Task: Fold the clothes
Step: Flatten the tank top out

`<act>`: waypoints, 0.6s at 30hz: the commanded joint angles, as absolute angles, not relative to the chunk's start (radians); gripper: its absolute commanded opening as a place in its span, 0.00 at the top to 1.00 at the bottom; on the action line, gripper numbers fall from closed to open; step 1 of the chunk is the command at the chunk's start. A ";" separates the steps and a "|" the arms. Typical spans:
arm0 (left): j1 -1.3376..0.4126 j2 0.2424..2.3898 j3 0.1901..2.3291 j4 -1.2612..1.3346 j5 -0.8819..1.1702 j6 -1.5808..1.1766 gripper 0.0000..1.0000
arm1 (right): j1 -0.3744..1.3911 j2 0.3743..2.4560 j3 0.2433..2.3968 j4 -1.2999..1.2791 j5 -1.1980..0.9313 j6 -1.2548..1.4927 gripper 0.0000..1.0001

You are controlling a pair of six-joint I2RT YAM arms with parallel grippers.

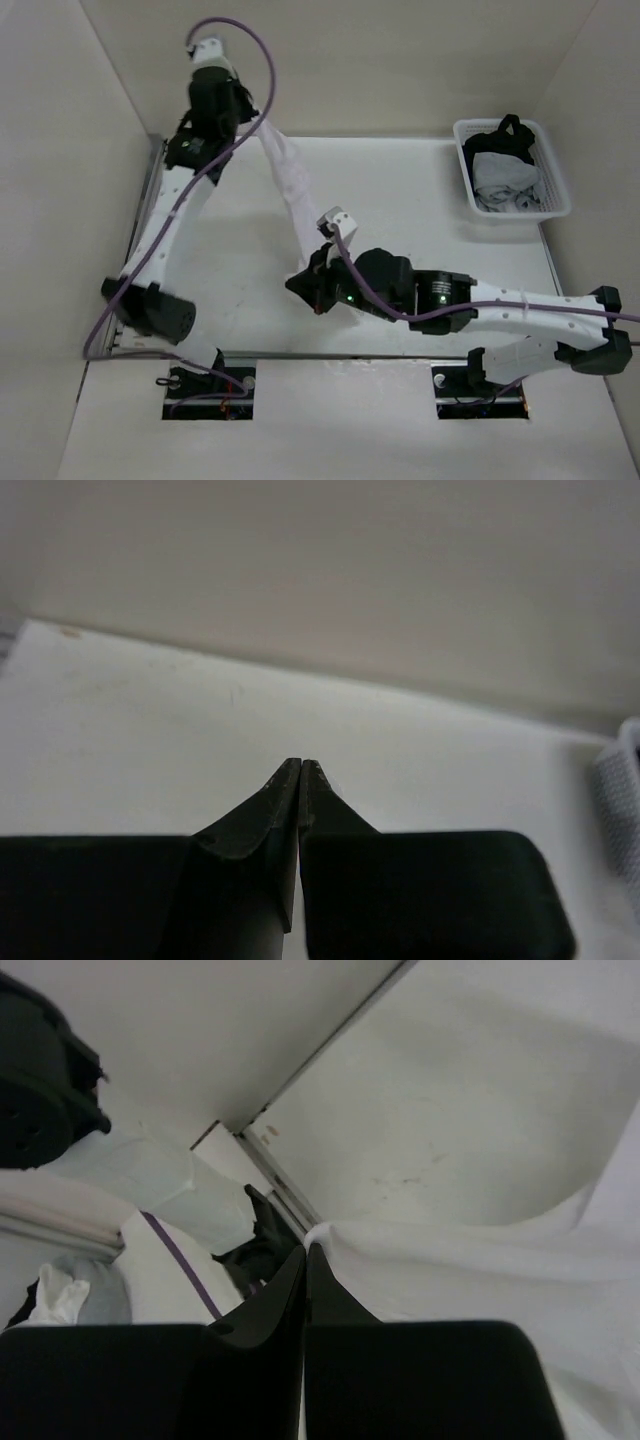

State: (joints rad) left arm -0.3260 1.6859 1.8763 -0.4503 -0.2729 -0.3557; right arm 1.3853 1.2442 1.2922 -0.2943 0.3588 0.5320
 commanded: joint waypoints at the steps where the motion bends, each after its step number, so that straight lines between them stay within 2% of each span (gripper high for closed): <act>1: -0.309 1.549 1.824 -0.379 -0.291 -0.360 1.00 | 1.398 1.336 1.396 -0.204 0.289 0.462 1.00; 5: -0.269 1.555 1.883 -0.409 -0.291 -0.351 1.00 | 1.398 1.410 1.482 -0.178 0.290 0.405 1.00; 7: -0.262 1.604 1.963 -0.443 -0.281 -0.342 1.00 | 1.398 1.384 1.451 -0.157 0.336 0.381 1.00; 12: -0.323 1.819 2.117 -0.479 -0.244 -0.302 1.00 | 1.316 1.249 1.180 -0.080 0.394 0.423 1.00; 18: -0.461 2.282 2.440 -0.479 -0.221 -0.244 0.99 | 1.098 1.135 0.861 -0.037 0.327 0.589 1.00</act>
